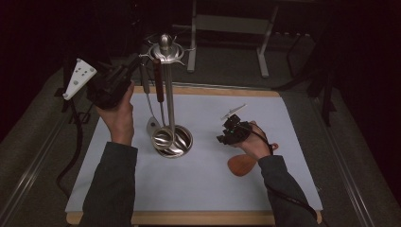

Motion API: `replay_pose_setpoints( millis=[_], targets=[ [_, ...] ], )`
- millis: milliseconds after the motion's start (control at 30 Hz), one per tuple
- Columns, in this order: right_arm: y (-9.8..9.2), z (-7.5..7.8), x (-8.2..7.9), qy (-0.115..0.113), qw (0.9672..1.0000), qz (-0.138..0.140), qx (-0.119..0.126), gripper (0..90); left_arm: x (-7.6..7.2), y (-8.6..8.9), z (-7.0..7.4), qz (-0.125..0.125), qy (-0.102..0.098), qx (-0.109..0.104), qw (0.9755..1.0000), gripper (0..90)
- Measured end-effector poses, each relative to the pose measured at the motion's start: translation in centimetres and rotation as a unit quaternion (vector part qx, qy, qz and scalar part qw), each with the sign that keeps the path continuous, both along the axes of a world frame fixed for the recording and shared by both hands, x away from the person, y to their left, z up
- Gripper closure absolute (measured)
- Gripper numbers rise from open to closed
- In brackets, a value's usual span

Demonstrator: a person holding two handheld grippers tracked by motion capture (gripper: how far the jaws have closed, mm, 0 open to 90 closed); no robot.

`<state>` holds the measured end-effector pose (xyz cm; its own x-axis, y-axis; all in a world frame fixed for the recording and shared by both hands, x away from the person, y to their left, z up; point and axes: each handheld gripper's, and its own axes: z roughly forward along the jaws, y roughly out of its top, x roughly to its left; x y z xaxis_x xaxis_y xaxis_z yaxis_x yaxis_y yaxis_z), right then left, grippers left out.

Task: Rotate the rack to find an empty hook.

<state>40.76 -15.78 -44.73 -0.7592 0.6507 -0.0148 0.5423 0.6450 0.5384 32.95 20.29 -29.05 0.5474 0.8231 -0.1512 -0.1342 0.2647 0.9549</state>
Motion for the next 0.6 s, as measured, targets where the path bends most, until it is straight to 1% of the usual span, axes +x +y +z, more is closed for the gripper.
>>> replay_pose_setpoints(
  millis=[300, 600],
  targets=[
    [-0.1, 0.1, -0.1, -0.005, 1.0000, 0.001, 0.000, 58.0, 0.7, 0.2, 0.2, 0.002, 0.010, -0.001, 0.9999, 90.0],
    [-0.5, 0.1, -0.1, -0.003, 1.0000, -0.002, 0.002, 57.8, 1.3, 0.3, 0.4, 0.005, 0.019, 0.000, 0.9998, 89.9]
  ],
)
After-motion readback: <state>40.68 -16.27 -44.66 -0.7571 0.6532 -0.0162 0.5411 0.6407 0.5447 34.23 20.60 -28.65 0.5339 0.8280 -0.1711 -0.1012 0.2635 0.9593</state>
